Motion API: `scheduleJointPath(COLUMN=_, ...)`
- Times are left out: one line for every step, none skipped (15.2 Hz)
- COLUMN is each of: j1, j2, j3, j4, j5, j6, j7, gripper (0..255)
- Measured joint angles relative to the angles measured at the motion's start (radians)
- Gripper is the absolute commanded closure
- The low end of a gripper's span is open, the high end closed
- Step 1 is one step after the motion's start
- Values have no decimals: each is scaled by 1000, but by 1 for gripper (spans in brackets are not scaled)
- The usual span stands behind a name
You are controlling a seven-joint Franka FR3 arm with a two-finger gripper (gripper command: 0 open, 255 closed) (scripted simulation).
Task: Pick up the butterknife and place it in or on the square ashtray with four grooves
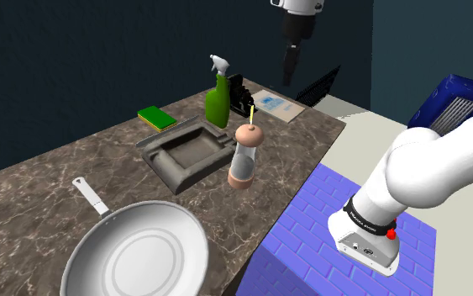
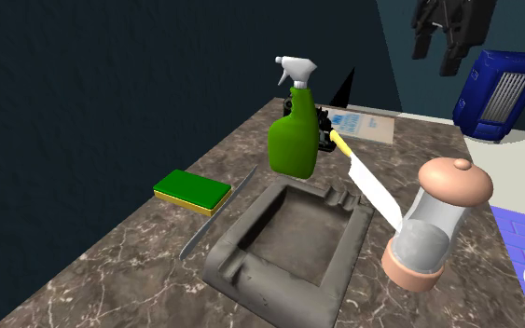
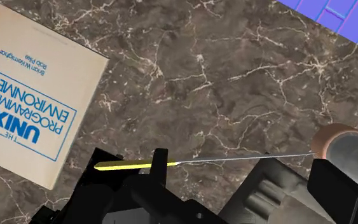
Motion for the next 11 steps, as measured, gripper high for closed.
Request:
scheduleJointPath(j1=7, j2=45, j3=-5, j4=19, j5=-4, j6=28, j7=-30, gripper=0)
scheduleJointPath(j1=14, j2=80, j3=-9, j4=35, j5=-7, j6=49, j7=-60, gripper=0)
scheduleJointPath(j1=24, j2=109, j3=-6, j4=45, j5=-7, j6=70, j7=-82, gripper=0)
scheduleJointPath(j1=31, j2=142, j3=-8, j4=57, j5=-9, j6=93, j7=-110, gripper=0)
scheduleJointPath(j1=36, j2=179, j3=-12, j4=72, j5=-12, j6=117, j7=-141, gripper=0)
scheduleJointPath(j1=43, j2=213, j3=-12, j4=86, j5=-12, j6=139, j7=-168, gripper=0)
scheduleJointPath(j1=52, j2=243, j3=-9, j4=97, j5=-12, j6=160, j7=-191, gripper=0)
scheduleJointPath(j1=59, j2=267, j3=-8, j4=111, j5=-12, j6=173, j7=-216, gripper=0)
scheduleJointPath(j1=64, j2=299, j3=-9, j4=132, j5=-13, j6=187, j7=-247, gripper=0)
scheduleJointPath(j1=73, j2=343, j3=-4, j4=171, j5=-13, j6=193, j7=-268, gripper=0)
scheduleJointPath(j1=79, j2=381, j3=-1, j4=195, j5=-13, j6=209, j7=-293, gripper=0)
